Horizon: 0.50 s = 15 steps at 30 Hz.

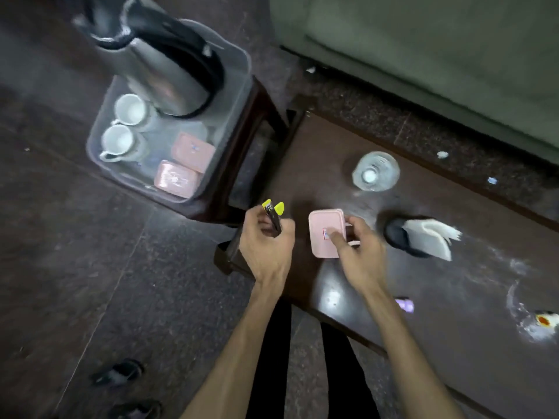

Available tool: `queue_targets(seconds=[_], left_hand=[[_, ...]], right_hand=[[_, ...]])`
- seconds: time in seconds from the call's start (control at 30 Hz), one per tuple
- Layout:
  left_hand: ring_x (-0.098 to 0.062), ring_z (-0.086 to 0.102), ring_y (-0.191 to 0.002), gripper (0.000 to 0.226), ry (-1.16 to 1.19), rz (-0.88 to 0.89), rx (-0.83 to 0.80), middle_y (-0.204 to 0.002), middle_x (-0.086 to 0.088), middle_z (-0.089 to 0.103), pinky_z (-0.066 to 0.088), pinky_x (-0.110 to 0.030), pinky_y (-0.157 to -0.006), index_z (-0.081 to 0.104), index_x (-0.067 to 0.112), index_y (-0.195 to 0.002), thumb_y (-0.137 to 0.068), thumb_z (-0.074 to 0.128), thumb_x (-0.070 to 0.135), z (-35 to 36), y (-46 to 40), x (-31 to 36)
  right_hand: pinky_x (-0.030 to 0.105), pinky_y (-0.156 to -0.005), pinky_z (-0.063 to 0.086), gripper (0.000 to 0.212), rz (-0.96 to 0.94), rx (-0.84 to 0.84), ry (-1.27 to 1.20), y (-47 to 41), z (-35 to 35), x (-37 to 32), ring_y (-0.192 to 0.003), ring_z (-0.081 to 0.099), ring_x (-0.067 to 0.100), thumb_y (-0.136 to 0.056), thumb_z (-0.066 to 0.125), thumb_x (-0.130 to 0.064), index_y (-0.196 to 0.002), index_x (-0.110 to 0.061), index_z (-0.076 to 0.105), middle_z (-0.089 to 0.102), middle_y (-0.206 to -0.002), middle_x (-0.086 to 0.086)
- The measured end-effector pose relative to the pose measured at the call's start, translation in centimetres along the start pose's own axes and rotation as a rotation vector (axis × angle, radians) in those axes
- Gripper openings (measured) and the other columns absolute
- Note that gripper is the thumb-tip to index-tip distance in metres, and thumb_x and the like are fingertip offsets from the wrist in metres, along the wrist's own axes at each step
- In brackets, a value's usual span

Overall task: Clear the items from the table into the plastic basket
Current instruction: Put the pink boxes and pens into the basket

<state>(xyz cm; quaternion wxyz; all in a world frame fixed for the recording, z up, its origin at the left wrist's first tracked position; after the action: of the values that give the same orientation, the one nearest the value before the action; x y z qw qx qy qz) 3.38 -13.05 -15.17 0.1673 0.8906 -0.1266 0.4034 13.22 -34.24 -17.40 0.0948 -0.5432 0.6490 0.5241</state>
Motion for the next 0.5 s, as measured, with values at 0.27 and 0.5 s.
queue_targets(seconds=[0.27, 0.5], left_hand=[[-0.022, 0.067, -0.076, 0.030, 0.181, 0.119, 0.218, -0.093, -0.004, 0.071, 0.059, -0.038, -0.073, 0.070, 0.016, -0.108, -0.081, 0.075, 0.026, -12.4, -13.7, 1.9], [-0.011, 0.055, -0.071, 0.033, 0.094, 0.151, 0.223, -0.089, -0.005, 0.064, 0.050, -0.028, -0.068, 0.070, 0.011, -0.106, -0.075, 0.073, 0.021, -17.2, -21.7, -0.2]], right_hand=[[0.046, -0.084, 0.061, 0.044, -0.199, -0.105, -0.055, -3.5, 12.9, -17.9, -0.079, 0.072, 0.009, -0.069, 0.077, -0.040, -0.108, -0.042, 0.057, 0.073, -0.089, -0.009], [0.042, -0.092, 0.057, 0.033, -0.269, -0.244, 0.075, -6.5, 24.8, -28.4, -0.089, 0.073, 0.018, -0.076, 0.074, -0.038, -0.107, -0.033, 0.062, 0.075, -0.089, -0.007]])
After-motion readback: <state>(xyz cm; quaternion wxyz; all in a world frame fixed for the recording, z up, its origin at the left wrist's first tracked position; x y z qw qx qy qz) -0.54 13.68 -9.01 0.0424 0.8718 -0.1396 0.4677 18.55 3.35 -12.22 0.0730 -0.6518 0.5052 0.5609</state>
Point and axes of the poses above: each hand's wrist, its own y-axis away from the middle knuckle, its own z-axis out of the palm, x = y × z, the point moved 9 cm from there along -y, towards the middle knuckle
